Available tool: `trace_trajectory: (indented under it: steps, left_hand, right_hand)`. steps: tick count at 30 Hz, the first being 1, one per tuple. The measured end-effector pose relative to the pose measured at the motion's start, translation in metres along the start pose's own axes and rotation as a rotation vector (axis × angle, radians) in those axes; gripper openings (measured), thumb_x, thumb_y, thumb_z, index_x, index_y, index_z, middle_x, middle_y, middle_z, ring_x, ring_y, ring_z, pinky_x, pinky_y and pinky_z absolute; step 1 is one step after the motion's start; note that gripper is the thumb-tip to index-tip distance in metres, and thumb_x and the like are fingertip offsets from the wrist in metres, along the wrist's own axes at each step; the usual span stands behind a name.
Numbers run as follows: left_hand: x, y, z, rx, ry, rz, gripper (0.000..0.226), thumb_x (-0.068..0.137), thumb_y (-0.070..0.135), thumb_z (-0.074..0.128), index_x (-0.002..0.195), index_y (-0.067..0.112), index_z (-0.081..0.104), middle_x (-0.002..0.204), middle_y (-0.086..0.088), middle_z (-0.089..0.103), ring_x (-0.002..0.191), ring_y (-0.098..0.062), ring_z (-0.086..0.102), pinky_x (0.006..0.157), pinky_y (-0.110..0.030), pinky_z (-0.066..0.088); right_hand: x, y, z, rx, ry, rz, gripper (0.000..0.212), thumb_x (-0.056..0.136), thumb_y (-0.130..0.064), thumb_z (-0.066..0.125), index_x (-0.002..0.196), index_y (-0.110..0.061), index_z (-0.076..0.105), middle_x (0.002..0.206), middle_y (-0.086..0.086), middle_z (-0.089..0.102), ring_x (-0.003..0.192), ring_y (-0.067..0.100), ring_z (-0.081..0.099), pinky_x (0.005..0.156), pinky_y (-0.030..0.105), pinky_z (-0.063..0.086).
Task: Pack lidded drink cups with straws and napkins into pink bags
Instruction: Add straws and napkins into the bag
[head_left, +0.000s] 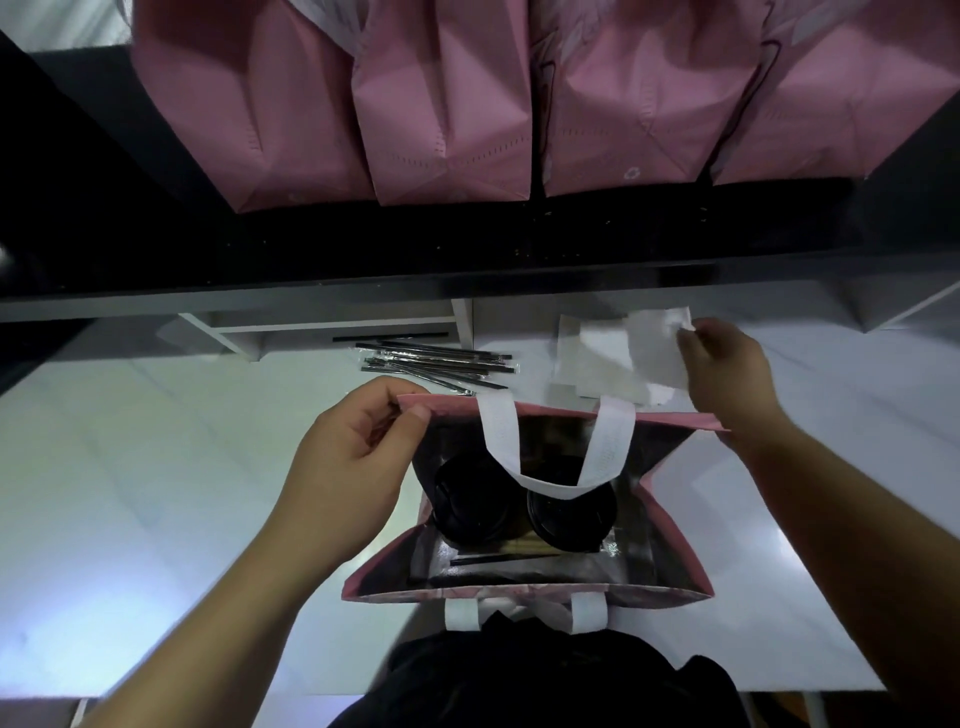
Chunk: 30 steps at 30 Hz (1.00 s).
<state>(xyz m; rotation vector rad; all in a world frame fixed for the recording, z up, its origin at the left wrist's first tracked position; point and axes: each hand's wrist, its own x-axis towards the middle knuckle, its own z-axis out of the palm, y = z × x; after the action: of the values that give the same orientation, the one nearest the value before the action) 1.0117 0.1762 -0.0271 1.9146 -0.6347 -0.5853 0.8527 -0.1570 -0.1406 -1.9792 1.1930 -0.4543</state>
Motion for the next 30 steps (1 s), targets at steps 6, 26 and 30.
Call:
trace_trajectory:
  steps: [6,26,30]
  left_hand:
    - [-0.002,-0.006,0.001,0.021,0.041,0.028,0.024,0.104,0.019,0.058,0.096,0.037,0.073,0.095,0.014,0.077,0.092,-0.005,0.071,0.072,-0.008,0.046]
    - [0.012,-0.008,0.010,0.030,0.163,-0.025,0.018,0.104,0.031,0.056,0.097,0.035,0.072,0.090,0.024,0.073,0.086,0.007,0.066,0.068,-0.018,0.049]
    - [0.009,-0.010,0.010,-0.006,0.168,-0.002,0.020,0.104,0.027,0.057,0.095,0.037,0.071,0.090,0.025,0.074,0.086,0.008,0.067,0.062,-0.004,0.049]
  right_hand:
    - [-0.077,-0.062,-0.051,0.280,0.022,-0.075,0.019,0.104,-0.034,0.056,0.093,-0.032,0.071,0.087,-0.016,0.075,0.077,0.006,0.071,0.059,0.021,0.053]
    - [-0.164,-0.160,-0.002,-0.822,-0.457,-0.714,0.020,0.088,-0.011,0.069,0.101,-0.022,0.058,0.083,0.002,0.070,0.064,0.024,0.061,0.048,0.028,0.031]
    - [-0.170,-0.153,0.014,-0.895,-0.410,-0.819,0.024,0.076,-0.005,0.074,0.096,-0.015,0.064,0.077,0.005,0.068,0.060,0.027,0.063,0.047,0.029,0.032]
